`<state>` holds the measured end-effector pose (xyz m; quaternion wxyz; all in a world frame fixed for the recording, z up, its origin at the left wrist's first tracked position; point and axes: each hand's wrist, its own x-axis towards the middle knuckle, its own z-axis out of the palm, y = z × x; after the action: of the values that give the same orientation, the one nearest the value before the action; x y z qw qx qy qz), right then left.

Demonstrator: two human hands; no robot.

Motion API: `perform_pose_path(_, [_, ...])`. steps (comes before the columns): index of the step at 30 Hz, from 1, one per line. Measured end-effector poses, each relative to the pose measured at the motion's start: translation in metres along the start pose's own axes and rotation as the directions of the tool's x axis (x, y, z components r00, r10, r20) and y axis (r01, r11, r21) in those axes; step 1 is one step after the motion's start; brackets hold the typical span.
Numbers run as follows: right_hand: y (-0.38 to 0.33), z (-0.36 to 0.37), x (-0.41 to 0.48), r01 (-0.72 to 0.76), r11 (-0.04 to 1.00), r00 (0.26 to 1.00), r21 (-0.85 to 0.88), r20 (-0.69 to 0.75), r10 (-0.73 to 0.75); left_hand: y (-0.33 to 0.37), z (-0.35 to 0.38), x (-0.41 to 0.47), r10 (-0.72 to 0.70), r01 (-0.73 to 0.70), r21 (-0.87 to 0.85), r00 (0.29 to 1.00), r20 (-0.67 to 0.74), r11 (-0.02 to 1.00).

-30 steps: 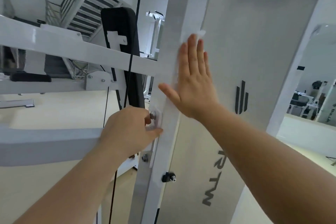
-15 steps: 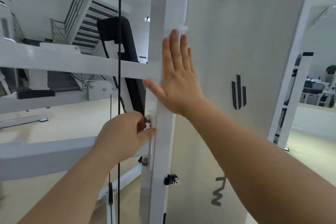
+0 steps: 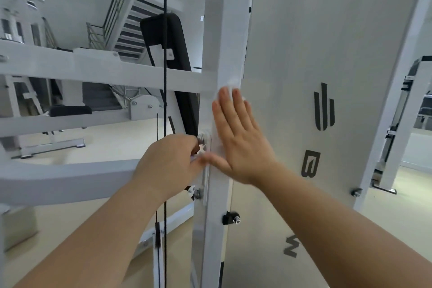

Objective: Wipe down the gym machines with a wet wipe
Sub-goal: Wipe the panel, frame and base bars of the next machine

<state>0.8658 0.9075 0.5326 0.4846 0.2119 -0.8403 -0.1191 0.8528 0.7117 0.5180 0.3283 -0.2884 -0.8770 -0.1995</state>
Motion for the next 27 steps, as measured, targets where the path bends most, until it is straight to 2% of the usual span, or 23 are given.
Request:
perform_pose_path(4, [0.009,-0.018,0.042,-0.117,0.993,0.990,0.019,-0.075,0.118,-0.002,0.001,0.000,-0.019,0.019,-0.016,1.000,0.014,1.000])
perform_pose_path(7, [-0.007,-0.003,0.016,-0.163,0.985,0.986,0.063,-0.037,0.166,-0.004,0.001,-0.001,0.001,0.000,-0.026,1.000,0.027,1.000])
perform_pose_path(10, [-0.038,0.022,-0.043,-0.136,0.985,0.990,0.102,0.049,0.131,-0.006,0.000,-0.001,0.014,-0.012,-0.045,0.999,0.032,0.999])
perform_pose_path(13, [-0.047,0.031,-0.064,-0.112,0.985,0.993,0.134,0.060,0.105,-0.006,0.000,-0.002,0.017,-0.015,-0.045,0.999,0.031,0.999])
perform_pose_path(17, [-0.023,0.014,-0.015,-0.137,0.987,0.990,0.088,-0.014,0.139,-0.006,-0.002,-0.003,0.018,-0.015,-0.054,0.999,0.044,0.998])
perform_pose_path(21, [-0.019,0.005,0.011,-0.197,0.973,0.975,0.121,-0.079,0.207,-0.006,-0.002,-0.005,0.013,-0.010,-0.067,0.999,0.045,0.998])
perform_pose_path(24, [-0.046,0.022,-0.023,-0.218,0.960,0.974,0.174,-0.027,0.226,-0.005,0.000,-0.004,-0.013,0.013,-0.066,1.000,0.004,0.998])
perform_pose_path(27, [-0.067,0.040,-0.071,-0.208,0.967,0.978,0.150,0.055,0.202,-0.005,0.001,-0.007,-0.018,0.016,-0.058,0.999,-0.039,0.998])
